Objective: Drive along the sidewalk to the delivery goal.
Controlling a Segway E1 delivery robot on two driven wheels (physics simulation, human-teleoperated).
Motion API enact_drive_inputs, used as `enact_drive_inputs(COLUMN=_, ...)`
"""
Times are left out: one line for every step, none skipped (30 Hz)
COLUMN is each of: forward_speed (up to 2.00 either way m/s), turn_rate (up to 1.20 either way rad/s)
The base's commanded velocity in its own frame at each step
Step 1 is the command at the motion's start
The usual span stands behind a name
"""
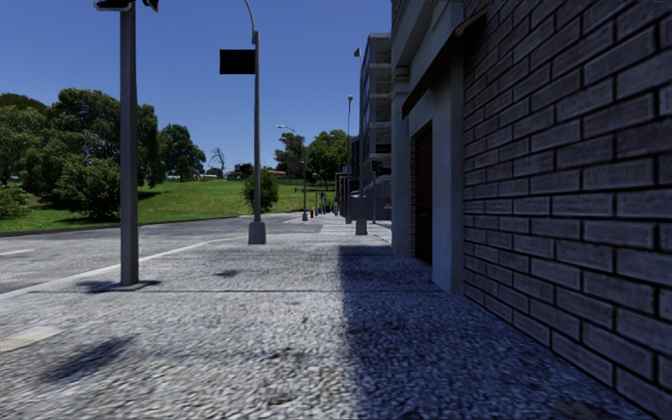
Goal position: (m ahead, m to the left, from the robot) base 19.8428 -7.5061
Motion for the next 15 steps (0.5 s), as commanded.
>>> enact_drive_inputs(forward_speed=2.0, turn_rate=0.0)
enact_drive_inputs(forward_speed=2.0, turn_rate=0.0)
enact_drive_inputs(forward_speed=2.0, turn_rate=0.0)
enact_drive_inputs(forward_speed=2.0, turn_rate=0.0)
enact_drive_inputs(forward_speed=2.0, turn_rate=0.0)
enact_drive_inputs(forward_speed=2.0, turn_rate=0.0)
enact_drive_inputs(forward_speed=2.0, turn_rate=0.0)
enact_drive_inputs(forward_speed=2.0, turn_rate=0.0)
enact_drive_inputs(forward_speed=2.0, turn_rate=0.0)
enact_drive_inputs(forward_speed=2.0, turn_rate=0.0)
enact_drive_inputs(forward_speed=2.0, turn_rate=0.0)
enact_drive_inputs(forward_speed=2.0, turn_rate=0.0)
enact_drive_inputs(forward_speed=2.0, turn_rate=0.0)
enact_drive_inputs(forward_speed=2.0, turn_rate=0.0)
enact_drive_inputs(forward_speed=2.0, turn_rate=0.0)
